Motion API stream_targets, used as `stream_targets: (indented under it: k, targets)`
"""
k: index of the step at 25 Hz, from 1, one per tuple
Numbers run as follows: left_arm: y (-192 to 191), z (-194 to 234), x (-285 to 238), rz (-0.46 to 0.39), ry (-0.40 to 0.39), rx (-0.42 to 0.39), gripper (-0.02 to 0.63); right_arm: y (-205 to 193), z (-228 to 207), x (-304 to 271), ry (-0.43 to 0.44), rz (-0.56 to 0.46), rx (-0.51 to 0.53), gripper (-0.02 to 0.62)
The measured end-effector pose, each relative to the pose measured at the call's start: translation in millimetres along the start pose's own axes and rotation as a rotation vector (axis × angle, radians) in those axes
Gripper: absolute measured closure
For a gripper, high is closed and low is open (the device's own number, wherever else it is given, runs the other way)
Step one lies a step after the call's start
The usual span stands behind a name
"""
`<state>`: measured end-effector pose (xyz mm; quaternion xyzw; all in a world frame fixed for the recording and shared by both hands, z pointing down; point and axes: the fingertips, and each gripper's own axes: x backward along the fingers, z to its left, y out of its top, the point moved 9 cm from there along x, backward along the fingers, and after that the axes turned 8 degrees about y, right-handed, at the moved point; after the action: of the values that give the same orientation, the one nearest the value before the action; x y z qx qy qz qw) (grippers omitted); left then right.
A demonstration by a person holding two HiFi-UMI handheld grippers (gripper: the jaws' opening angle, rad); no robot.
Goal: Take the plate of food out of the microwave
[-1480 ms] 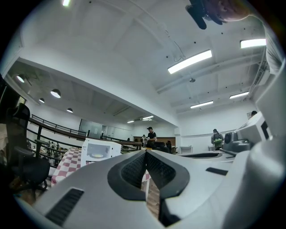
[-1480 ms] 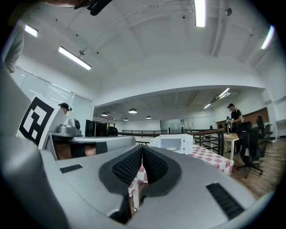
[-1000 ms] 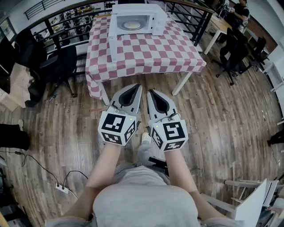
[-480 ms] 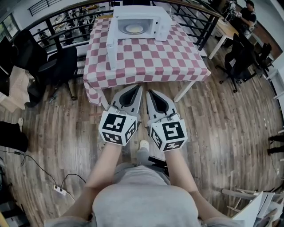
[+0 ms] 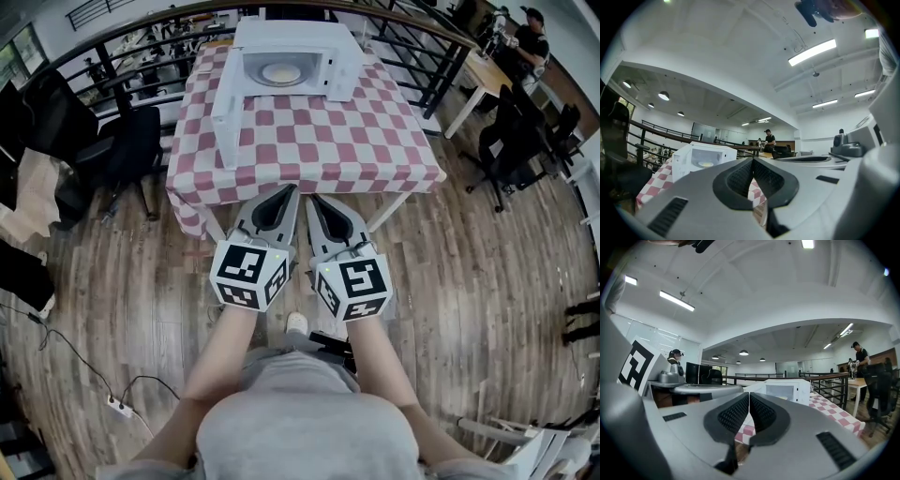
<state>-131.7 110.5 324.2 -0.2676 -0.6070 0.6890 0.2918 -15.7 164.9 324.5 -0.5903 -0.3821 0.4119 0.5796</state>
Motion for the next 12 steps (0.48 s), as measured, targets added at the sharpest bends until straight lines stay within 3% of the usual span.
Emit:
stream_targets:
  k: [12]
  targets:
    - [2,4,-64,-0.017,0.067,-0.011,0.602,0,-60,-38,0.077,-0.004,0.011,0.569]
